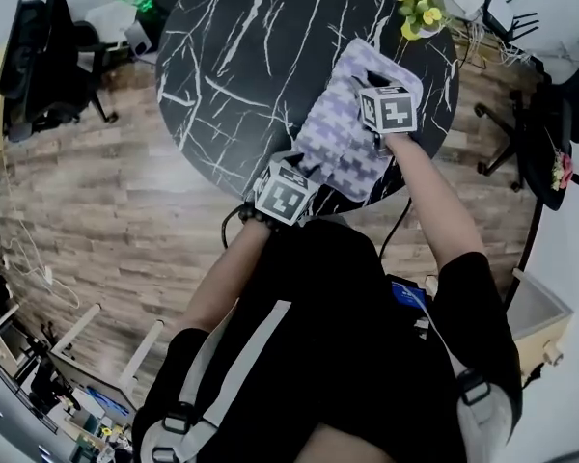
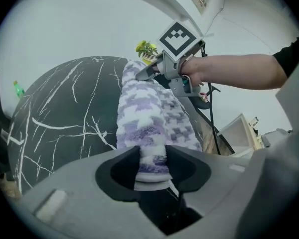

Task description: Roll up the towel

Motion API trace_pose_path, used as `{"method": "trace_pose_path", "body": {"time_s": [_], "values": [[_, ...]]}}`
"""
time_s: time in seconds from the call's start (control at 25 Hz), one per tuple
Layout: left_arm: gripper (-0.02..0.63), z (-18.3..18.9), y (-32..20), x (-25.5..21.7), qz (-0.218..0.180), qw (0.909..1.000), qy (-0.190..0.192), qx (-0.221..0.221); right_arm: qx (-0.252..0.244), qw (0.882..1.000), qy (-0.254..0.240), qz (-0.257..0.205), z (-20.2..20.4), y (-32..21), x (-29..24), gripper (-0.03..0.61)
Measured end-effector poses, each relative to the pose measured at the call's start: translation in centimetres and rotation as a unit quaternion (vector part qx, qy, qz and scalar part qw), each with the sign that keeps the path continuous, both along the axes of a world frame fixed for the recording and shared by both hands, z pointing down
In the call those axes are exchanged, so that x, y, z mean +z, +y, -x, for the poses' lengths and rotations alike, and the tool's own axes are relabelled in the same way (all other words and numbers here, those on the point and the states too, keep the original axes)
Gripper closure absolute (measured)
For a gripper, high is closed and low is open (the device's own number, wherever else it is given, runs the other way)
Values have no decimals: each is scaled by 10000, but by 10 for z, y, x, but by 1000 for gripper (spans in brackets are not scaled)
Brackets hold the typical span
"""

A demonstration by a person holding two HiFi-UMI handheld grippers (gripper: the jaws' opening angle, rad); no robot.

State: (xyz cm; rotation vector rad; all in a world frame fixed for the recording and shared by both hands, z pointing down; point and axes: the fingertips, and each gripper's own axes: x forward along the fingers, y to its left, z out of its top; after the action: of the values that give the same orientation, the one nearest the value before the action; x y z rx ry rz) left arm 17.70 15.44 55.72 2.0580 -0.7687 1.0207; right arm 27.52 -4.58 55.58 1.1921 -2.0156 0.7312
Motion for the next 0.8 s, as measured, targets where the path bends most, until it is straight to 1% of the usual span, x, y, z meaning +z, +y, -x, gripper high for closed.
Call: {"method": "trace_pose_path", "body": {"time_s": [0.24, 0.4, 0.64, 0.8], "values": [[439, -35, 16, -1, -131, 9999, -24, 16, 133, 9999, -48, 33, -44, 20, 0, 419], [439, -58, 26, -2, -197, 9998, 56, 85, 250, 9996, -99, 45, -70, 30, 3, 419], [439, -89, 47, 2, -76, 9996, 169, 223, 455, 9989, -19, 96, -102, 42, 12, 419], [439, -99, 53, 6, -96, 9994, 231, 241, 548, 9984, -35, 110, -111, 50, 11, 420]]}}
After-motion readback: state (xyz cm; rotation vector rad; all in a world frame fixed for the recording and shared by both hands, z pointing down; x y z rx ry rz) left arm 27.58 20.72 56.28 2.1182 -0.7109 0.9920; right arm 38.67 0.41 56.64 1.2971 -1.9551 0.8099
